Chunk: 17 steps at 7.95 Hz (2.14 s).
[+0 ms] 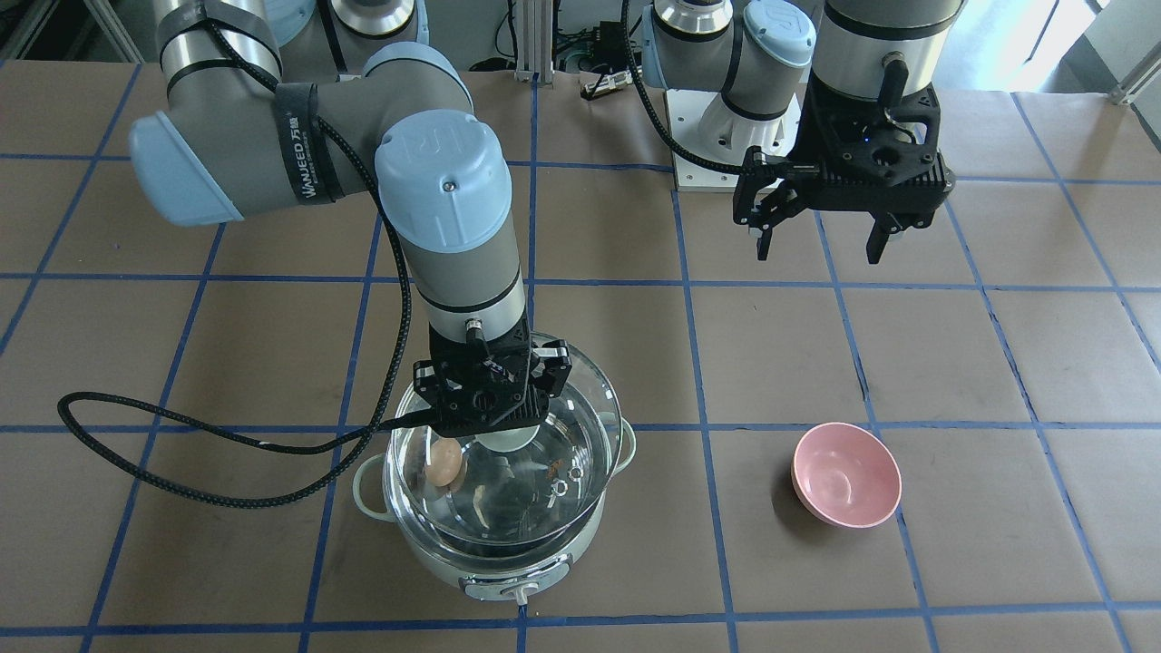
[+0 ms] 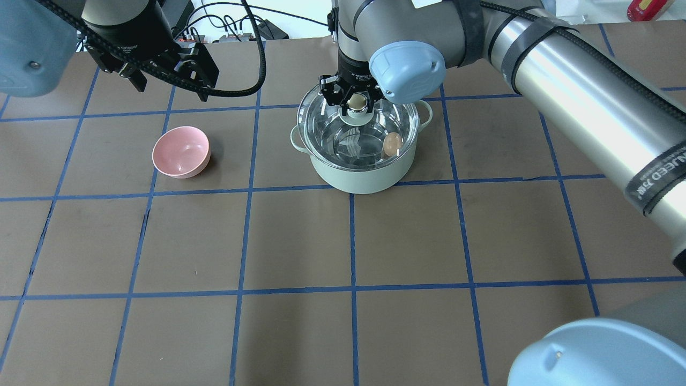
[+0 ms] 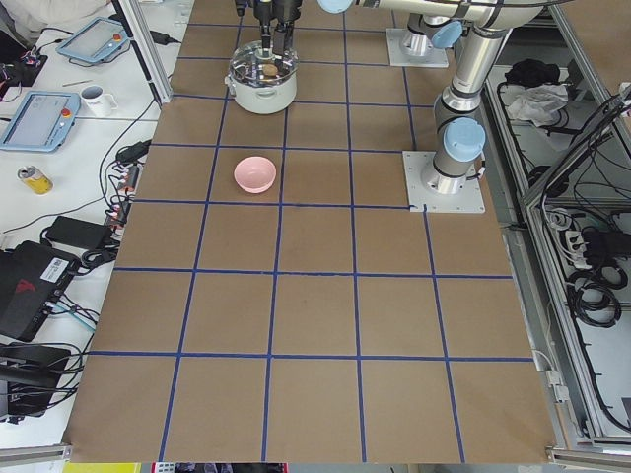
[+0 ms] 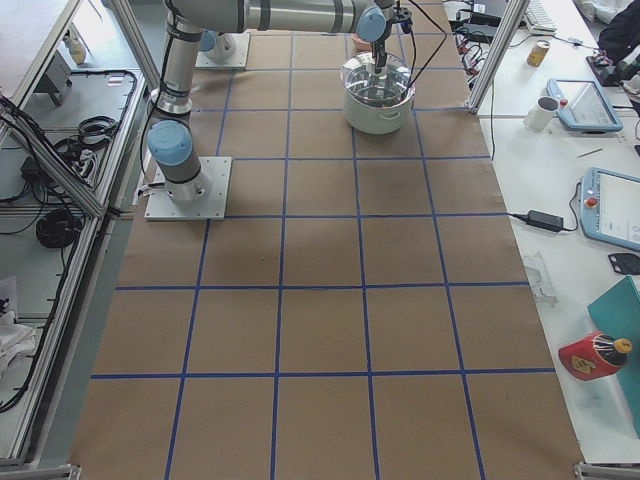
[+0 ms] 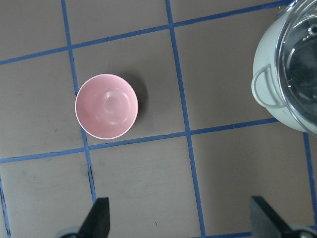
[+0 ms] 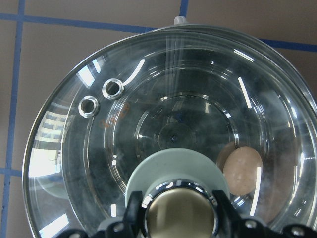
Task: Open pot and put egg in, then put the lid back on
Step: 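Lower the glass lid onto the pot with the right gripper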
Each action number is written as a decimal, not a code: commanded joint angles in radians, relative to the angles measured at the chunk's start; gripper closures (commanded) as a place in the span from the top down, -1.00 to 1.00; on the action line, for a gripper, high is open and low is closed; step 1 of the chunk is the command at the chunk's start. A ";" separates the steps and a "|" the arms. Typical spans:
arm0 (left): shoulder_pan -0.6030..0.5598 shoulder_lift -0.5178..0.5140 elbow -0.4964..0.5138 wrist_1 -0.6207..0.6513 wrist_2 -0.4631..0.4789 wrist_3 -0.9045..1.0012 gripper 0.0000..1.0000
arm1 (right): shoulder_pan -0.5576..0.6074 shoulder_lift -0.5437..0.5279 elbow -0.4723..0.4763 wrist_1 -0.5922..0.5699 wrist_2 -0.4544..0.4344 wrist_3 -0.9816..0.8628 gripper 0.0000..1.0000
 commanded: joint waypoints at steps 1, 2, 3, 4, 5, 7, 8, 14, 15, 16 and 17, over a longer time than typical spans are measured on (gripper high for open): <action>0.001 0.006 0.000 -0.001 -0.048 0.005 1.00 | 0.001 0.035 0.000 -0.034 -0.003 -0.003 -1.00; 0.004 0.009 0.000 -0.001 -0.065 0.017 1.00 | 0.001 0.035 0.000 -0.034 -0.007 -0.003 -1.00; 0.006 0.032 0.003 -0.007 -0.070 0.028 1.00 | 0.001 0.035 0.000 -0.032 -0.018 -0.006 -1.00; 0.009 0.043 -0.002 -0.019 -0.070 0.035 1.00 | 0.001 0.027 0.000 -0.031 -0.030 -0.007 -1.00; 0.015 0.045 -0.002 -0.021 -0.076 0.034 1.00 | -0.001 0.024 0.000 -0.026 -0.040 -0.013 -1.00; 0.011 0.045 -0.003 -0.009 -0.068 0.017 1.00 | -0.001 0.028 -0.001 -0.031 -0.040 -0.029 -1.00; 0.012 0.045 -0.003 -0.010 -0.067 0.003 1.00 | -0.001 0.031 -0.001 -0.034 -0.040 -0.030 -1.00; 0.020 0.049 -0.003 -0.070 -0.077 -0.081 1.00 | -0.005 0.038 0.008 -0.060 -0.038 -0.033 -1.00; 0.021 0.049 -0.003 -0.070 -0.076 -0.081 1.00 | -0.010 0.038 0.008 -0.060 -0.038 -0.059 -1.00; 0.021 0.049 -0.003 -0.067 -0.074 -0.080 1.00 | -0.010 0.039 0.006 -0.062 -0.038 -0.064 -1.00; 0.020 0.049 -0.003 -0.064 -0.070 -0.081 1.00 | -0.012 0.039 0.008 -0.069 -0.038 -0.064 -1.00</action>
